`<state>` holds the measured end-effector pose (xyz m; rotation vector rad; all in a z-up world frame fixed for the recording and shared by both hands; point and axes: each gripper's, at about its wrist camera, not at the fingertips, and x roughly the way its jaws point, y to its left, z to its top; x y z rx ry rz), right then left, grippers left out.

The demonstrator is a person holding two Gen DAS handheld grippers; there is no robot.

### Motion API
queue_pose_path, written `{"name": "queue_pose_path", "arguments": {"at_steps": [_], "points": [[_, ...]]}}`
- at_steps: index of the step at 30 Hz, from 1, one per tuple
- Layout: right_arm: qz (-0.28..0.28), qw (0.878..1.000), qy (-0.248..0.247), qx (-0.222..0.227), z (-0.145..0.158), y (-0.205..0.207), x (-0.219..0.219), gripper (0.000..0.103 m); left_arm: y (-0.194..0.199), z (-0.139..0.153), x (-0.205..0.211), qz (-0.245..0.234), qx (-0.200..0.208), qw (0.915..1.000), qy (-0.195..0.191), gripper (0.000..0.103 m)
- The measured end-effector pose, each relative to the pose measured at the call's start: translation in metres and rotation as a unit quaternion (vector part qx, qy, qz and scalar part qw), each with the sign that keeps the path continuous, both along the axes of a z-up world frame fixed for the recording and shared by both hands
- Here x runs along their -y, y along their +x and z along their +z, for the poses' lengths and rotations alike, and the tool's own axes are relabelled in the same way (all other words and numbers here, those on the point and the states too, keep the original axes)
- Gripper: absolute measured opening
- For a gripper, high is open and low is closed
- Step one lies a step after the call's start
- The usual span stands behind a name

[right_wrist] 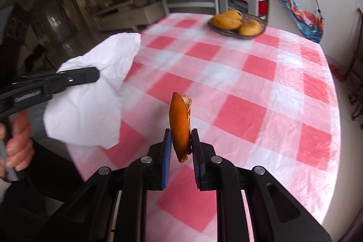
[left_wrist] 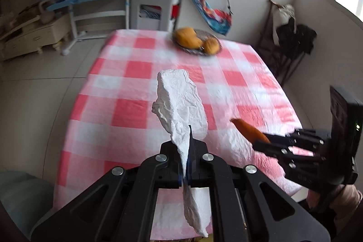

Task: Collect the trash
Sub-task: 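Carry the peel and tissue over the bucket and open both grippers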

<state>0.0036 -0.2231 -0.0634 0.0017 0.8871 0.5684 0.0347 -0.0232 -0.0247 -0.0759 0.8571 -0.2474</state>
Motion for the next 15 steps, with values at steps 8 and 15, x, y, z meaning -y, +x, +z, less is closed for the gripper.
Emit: {"name": "queue_pose_path", "arguments": {"at_steps": [8,15], "points": [[0.083,0.995,0.051,-0.009,0.009,-0.027,-0.017,0.018,-0.019,0.01,-0.016,0.041,0.019,0.9987,0.022,0.004],[0.154,0.986,0.054,-0.026,0.002,-0.062,-0.046,0.018,-0.043,0.021,-0.019,0.042,0.051,0.9964,0.053,0.004]]}}
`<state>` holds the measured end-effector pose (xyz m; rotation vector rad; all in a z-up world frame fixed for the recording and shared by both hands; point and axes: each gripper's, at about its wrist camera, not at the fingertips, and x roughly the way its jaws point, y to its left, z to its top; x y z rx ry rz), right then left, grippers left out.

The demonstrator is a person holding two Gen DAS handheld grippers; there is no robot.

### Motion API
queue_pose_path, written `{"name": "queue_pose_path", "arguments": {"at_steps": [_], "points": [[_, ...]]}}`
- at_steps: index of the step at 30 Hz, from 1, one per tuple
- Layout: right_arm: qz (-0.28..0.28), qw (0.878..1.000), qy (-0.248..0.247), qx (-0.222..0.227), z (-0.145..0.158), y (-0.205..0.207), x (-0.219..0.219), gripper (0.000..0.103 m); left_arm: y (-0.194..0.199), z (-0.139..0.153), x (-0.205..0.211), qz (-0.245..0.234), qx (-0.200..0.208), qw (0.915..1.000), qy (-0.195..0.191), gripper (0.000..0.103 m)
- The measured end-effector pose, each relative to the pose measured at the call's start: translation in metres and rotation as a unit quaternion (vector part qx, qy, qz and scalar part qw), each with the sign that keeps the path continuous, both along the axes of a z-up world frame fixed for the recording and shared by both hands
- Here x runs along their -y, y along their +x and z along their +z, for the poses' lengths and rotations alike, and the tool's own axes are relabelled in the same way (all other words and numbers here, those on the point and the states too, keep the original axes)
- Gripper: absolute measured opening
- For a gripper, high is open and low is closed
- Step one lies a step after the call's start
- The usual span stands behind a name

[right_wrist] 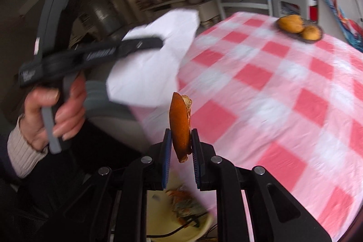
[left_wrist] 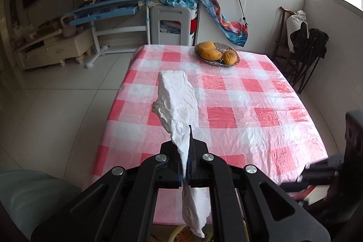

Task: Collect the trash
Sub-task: 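Carry the peel and tissue over the bucket and open both grippers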

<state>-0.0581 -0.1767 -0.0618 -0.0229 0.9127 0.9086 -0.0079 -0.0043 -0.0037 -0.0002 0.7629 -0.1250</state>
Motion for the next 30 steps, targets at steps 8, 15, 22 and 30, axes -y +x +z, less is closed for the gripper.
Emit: {"name": "queue_pose_path", "arguments": {"at_steps": [8,15,22,30], "points": [[0.062,0.997,-0.035,-0.02,-0.02,-0.042,-0.031,0.018,-0.018,0.011,-0.002,-0.001,0.021,0.9997,0.013,0.004],[0.09,0.992,-0.079,-0.027,-0.036,-0.064,-0.047,0.018,-0.036,0.008,0.0,-0.004,0.02,0.9996,0.019,0.004],[0.068,0.993,-0.097,-0.024,-0.038,-0.07,-0.045,0.046,-0.057,-0.005,0.002,-0.005,0.001,0.9996,0.028,0.004],[-0.045,0.983,-0.159,0.084,-0.019,-0.087,-0.025,0.072,-0.084,-0.044,0.014,-0.026,-0.082,0.9961,0.02,0.004]]}}
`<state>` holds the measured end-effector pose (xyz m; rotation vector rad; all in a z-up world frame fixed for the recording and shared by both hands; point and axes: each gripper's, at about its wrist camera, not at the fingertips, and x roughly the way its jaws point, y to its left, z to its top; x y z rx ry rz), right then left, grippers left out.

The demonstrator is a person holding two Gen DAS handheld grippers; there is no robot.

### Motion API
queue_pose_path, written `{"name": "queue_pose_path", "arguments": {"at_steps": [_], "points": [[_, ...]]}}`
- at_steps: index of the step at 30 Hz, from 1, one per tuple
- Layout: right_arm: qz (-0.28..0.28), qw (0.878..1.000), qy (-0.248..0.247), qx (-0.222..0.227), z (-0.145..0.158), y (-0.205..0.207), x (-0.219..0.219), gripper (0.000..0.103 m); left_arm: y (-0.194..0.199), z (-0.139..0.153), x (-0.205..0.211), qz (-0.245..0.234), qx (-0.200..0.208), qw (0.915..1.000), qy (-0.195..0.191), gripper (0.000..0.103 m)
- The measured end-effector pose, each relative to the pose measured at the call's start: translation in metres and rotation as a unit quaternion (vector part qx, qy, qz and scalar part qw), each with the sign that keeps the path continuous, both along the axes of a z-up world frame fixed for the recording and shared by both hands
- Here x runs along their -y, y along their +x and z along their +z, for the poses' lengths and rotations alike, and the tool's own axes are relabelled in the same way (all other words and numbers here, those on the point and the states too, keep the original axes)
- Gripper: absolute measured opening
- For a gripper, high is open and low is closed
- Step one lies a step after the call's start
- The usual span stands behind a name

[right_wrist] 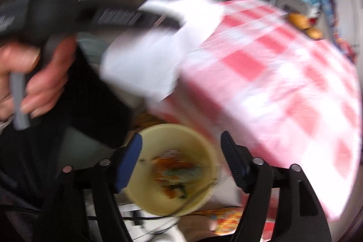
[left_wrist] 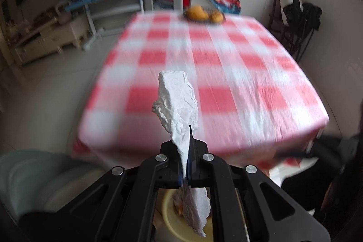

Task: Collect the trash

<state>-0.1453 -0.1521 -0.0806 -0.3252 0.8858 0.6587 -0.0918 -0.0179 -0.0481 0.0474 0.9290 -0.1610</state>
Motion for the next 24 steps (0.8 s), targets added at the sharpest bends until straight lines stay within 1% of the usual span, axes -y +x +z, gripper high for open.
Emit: {"name": "queue_pose_path", "arguments": {"at_steps": [2,3,6,8,9,10,11,12,13,14,15,17,18,19,21,22,23,24], "points": [[-0.038,0.999,-0.005,0.032,0.007,0.0,0.009,0.081,-0.009,-0.015,0.003,-0.003,-0.031,0.9995,-0.006,0.004],[-0.056,0.997,-0.003,0.045,0.01,0.0,0.014,0.083,-0.014,-0.023,0.005,-0.006,-0.048,0.9988,-0.009,0.004],[-0.086,0.995,0.015,0.056,0.019,0.001,0.027,0.084,-0.028,-0.044,0.011,-0.015,-0.093,0.9955,-0.009,0.004],[-0.104,0.993,0.022,0.06,0.021,0.001,0.033,0.084,-0.036,-0.06,0.016,-0.034,-0.136,0.9901,-0.01,0.004],[-0.107,0.992,0.022,0.061,0.024,0.001,0.034,0.084,-0.041,-0.067,0.018,-0.04,-0.151,0.9877,-0.004,0.004],[-0.111,0.992,0.02,0.064,0.023,0.0,0.035,0.084,-0.046,-0.071,0.021,-0.043,-0.157,0.9866,0.009,0.005],[-0.115,0.991,0.016,0.068,0.024,-0.004,0.034,0.085,-0.049,-0.073,0.024,-0.047,-0.162,0.9856,0.016,0.011],[-0.118,0.99,0.013,0.071,0.023,-0.01,0.03,0.086,-0.052,-0.075,0.026,-0.053,-0.168,0.9841,0.021,0.026],[-0.122,0.99,0.009,0.075,0.023,-0.013,0.03,0.088,-0.056,-0.076,0.027,-0.055,-0.173,0.983,0.028,0.036],[-0.129,0.988,0.003,0.081,0.023,-0.018,0.028,0.089,-0.059,-0.074,0.027,-0.051,-0.167,0.984,0.034,0.051],[-0.132,0.988,0.001,0.084,0.023,-0.021,0.029,0.089,-0.061,-0.072,0.026,-0.047,-0.16,0.9852,0.037,0.055],[-0.143,0.986,-0.004,0.09,0.022,-0.025,0.028,0.09,-0.066,-0.062,0.02,-0.027,-0.133,0.99,0.039,0.055],[-0.15,0.984,-0.004,0.094,0.022,-0.027,0.028,0.09,-0.066,-0.055,0.016,-0.012,-0.115,0.9926,0.039,0.055],[-0.157,0.983,-0.003,0.099,0.023,-0.03,0.029,0.09,-0.068,-0.045,0.01,0.004,-0.088,0.9955,0.035,0.055],[-0.175,0.978,0.004,0.117,0.029,-0.041,0.031,0.091,-0.072,-0.023,0.0,0.032,-0.034,0.9985,0.027,0.062],[-0.185,0.974,0.005,0.131,0.032,-0.047,0.032,0.091,-0.075,-0.015,-0.003,0.044,-0.012,0.9987,0.025,0.064],[-0.204,0.966,0.002,0.16,0.039,-0.057,0.033,0.093,-0.079,-0.002,-0.007,0.061,0.022,0.9977,0.021,0.071],[-0.213,0.961,0.0,0.176,0.043,-0.062,0.033,0.095,-0.085,0.01,-0.01,0.073,0.054,0.9958,0.014,0.077]]}}
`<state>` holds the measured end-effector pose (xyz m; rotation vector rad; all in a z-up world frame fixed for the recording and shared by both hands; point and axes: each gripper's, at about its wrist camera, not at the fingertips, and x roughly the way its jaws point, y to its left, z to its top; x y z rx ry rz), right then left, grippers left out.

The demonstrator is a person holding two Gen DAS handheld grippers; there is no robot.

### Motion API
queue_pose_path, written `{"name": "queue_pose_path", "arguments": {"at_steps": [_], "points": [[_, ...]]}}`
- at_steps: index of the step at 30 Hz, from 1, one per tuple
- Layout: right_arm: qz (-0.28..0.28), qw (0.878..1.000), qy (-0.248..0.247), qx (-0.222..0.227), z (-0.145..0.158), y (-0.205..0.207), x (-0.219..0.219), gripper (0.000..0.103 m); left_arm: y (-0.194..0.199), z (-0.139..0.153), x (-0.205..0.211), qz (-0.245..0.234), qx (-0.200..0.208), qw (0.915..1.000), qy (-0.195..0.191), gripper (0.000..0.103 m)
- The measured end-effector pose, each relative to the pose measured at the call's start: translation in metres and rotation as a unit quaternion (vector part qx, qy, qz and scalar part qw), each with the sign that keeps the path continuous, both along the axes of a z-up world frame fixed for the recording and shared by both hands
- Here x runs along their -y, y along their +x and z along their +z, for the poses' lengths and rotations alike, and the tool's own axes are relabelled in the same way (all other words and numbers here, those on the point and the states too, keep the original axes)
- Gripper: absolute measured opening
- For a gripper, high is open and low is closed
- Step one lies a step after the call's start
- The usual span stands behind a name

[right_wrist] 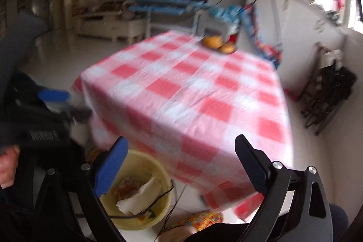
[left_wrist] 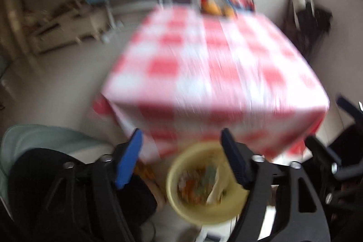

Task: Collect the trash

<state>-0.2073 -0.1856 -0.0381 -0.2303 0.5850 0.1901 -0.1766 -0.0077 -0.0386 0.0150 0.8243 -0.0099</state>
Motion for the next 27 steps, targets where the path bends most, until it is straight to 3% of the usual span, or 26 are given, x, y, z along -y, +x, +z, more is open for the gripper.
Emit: {"name": "queue_pose_path", "arguments": {"at_steps": [4,10,22,27], "points": [[-0.045,0.997,-0.001,0.056,0.013,-0.025,0.004,0.095,-0.019,0.03,0.002,0.011,0.078,0.9969,0.009,0.085],[-0.086,0.989,0.009,0.122,0.028,-0.052,0.013,0.095,-0.039,0.055,0.014,0.013,0.144,0.9893,0.015,0.094],[-0.089,0.98,0.043,0.173,0.039,-0.059,0.011,0.095,-0.034,0.057,0.016,0.021,0.148,0.9887,0.003,0.096],[-0.094,0.979,0.048,0.172,0.039,-0.054,0.013,0.095,-0.029,0.054,0.01,0.033,0.144,0.9889,-0.013,0.096]]}}
